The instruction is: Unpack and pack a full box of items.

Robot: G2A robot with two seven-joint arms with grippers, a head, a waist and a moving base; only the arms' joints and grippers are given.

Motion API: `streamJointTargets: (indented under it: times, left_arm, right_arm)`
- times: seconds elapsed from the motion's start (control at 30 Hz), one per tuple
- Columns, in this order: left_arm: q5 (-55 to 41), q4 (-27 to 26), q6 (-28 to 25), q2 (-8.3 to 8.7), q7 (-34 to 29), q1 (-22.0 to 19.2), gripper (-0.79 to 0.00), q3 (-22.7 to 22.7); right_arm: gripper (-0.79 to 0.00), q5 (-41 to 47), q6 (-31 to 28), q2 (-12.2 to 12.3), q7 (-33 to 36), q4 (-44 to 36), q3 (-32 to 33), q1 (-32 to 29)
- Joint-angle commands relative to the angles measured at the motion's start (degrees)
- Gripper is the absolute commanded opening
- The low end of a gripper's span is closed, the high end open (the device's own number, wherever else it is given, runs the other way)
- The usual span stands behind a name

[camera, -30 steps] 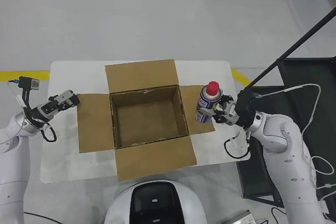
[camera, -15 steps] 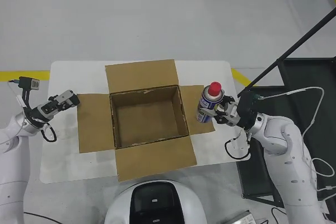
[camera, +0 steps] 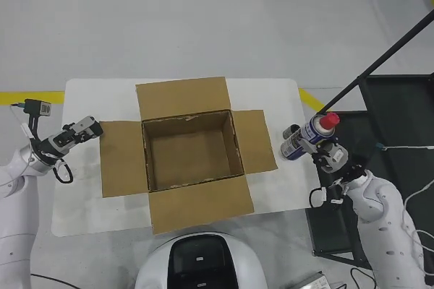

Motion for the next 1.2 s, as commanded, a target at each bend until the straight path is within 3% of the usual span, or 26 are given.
streamJointTargets:
  times: [0.0, 0.13, 0.23, 0.73, 0.83, 1.0, 1.17]
  left_arm:
    - [0.0, 0.0, 0.0, 0.0, 0.0, 0.0, 0.0, 0.0]
    - [0.0, 0.0, 0.0, 0.0, 0.0, 0.0, 0.0, 0.0]
    - [0.0, 0.0, 0.0, 0.0, 0.0, 0.0, 0.0, 0.0]
    - [0.0, 0.0, 0.0, 0.0, 0.0, 0.0, 0.0, 0.0]
    - [0.0, 0.0, 0.0, 0.0, 0.0, 0.0, 0.0, 0.0]
    - [0.0, 0.0, 0.0, 0.0, 0.0, 0.0, 0.0, 0.0]
    - [0.0, 0.0, 0.0, 0.0, 0.0, 0.0, 0.0, 0.0]
  right_arm:
    - [-0.785, -4.3, 3.5, -0.3, -7.2, 1.9, 0.2, -2.1]
    - [-0.785, -10.0, 9.0, -1.1, -17.7, 6.8, -2.1, -4.8]
    - [-0.785, -11.6, 11.3, -1.5, -21.6, 10.3, -3.9, -4.7]
    - [-0.785, -11.6, 11.3, -1.5, -21.6, 10.3, -3.9, -4.7]
    - [-0.785, -12.2, 14.0, -1.5, -19.3, 10.7, -4.2, -3.9]
    - [-0.785, -16.0, 20.0, -1.9, -22.1, 17.9, -6.6, -1.6]
    - [-0.785, -23.9, 26.3, -2.6, -32.1, 29.2, -12.0, 2.6]
